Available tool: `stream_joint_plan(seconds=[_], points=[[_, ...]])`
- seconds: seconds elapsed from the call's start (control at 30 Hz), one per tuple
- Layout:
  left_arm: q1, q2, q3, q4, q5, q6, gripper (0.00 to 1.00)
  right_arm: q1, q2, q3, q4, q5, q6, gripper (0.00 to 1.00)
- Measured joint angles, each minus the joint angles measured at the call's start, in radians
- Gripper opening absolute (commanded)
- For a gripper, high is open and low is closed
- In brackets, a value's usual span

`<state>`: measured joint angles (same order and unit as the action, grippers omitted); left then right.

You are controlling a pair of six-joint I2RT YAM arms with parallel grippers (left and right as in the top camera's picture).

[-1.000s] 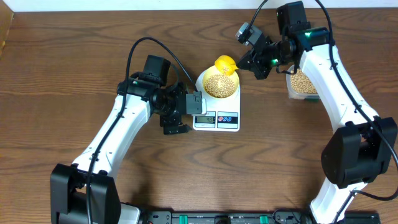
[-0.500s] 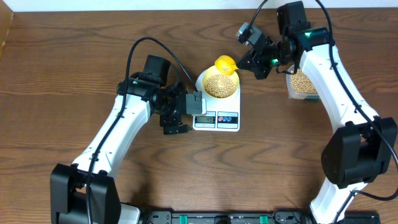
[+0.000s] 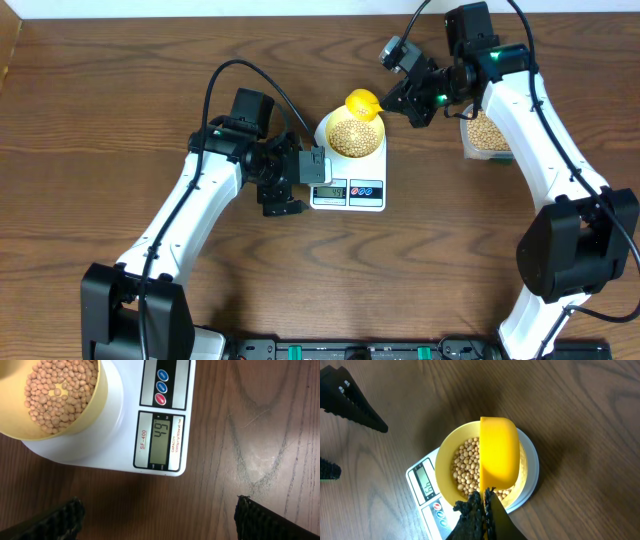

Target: Scoop item into bowl and weigh 50g on scale

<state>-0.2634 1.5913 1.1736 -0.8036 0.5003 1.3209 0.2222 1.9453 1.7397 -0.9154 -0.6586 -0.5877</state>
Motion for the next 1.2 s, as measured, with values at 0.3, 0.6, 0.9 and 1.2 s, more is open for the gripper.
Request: stream_joint_plan(seconds=[0.3,0.6,0.9,1.2], points=[[0.0,0.0,0.0,0.0,0.0,0.0,0.97,0.0,0.0,0.0,0.004,0.0,0.0,0.01],[0.0,0.0,0.0,0.0,0.0,0.0,0.98,0.0,0.0,0.0,0.019,0.0,0.0,0.01],[0.0,0.0,0.0,0.0,0.0,0.0,0.97,0.0,0.0,0.0,0.052,-0.001,0.004,0.01],[0.0,0.0,0.0,0.0,0.0,0.0,0.98,0.003,-0.003,0.002,-0.012,-0.061,-0.008,0.01]])
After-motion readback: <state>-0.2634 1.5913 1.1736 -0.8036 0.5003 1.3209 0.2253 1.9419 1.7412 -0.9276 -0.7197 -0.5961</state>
